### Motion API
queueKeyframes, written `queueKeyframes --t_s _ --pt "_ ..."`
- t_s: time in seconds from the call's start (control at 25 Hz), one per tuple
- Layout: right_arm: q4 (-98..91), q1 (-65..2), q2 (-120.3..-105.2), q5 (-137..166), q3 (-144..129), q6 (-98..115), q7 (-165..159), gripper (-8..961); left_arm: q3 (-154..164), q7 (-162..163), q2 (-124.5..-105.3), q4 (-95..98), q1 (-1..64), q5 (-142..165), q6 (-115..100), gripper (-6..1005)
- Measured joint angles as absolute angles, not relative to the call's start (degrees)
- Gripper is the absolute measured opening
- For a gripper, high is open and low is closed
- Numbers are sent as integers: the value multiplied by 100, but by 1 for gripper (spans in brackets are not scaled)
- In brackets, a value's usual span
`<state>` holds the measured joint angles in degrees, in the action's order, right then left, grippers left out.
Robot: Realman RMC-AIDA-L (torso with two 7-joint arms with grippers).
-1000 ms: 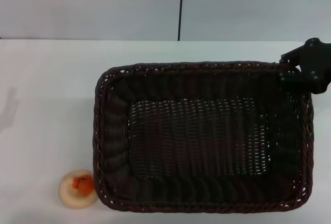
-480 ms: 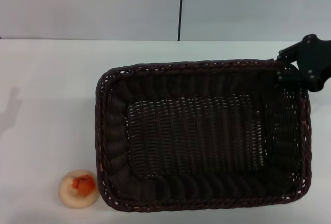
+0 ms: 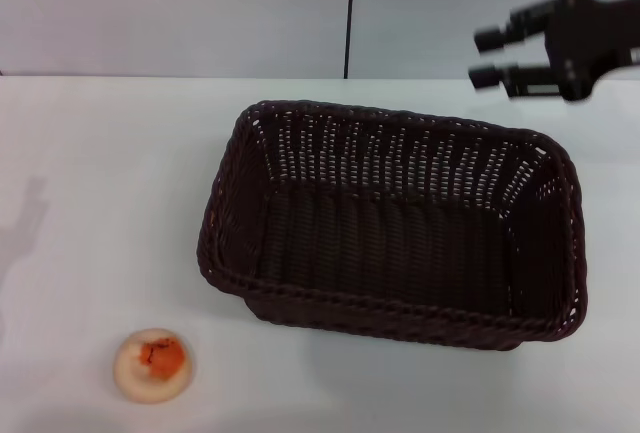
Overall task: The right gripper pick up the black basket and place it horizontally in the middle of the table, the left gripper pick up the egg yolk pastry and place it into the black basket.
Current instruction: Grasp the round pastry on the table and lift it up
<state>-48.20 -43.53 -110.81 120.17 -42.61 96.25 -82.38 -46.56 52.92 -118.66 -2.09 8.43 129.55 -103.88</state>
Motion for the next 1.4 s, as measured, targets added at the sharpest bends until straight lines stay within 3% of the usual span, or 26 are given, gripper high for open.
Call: queueKeyframes --t_s 0.2,0.36,0.4,0.44,0.6,0.84,1.4 --pt "-4875 -4335 -11095 11171 -4237 9400 -7959 406 -4426 5290 -11857 -200 775 12955 -10390 747" --pt "-4898 -3770 -11390 10159 -4069 9100 -7487 406 -4140 5244 -11820 -145 758 12955 -10442 743" --pt "-4895 -3577 -11510 9905 -3965 8960 -7348 406 -4002 5232 -11805 -70 760 12953 -10468 742" --pt "-4801 -3153 -11724 9285 -3762 8715 -7006 406 -3630 5256 -11785 263 834 12957 -10519 741" --pt "-4237 -2597 -11877 8140 -3559 8623 -6352 406 -2976 5262 -11736 694 978 12955 -10661 737" --pt "-2519 -1705 -11870 5599 -3475 8733 -5369 406 -1634 5040 -11711 1299 1148 12957 -10701 731" --pt "-1553 -1430 -11853 4973 -2141 8665 -4993 406 213 4801 -11765 1870 950 12955 -10378 718"
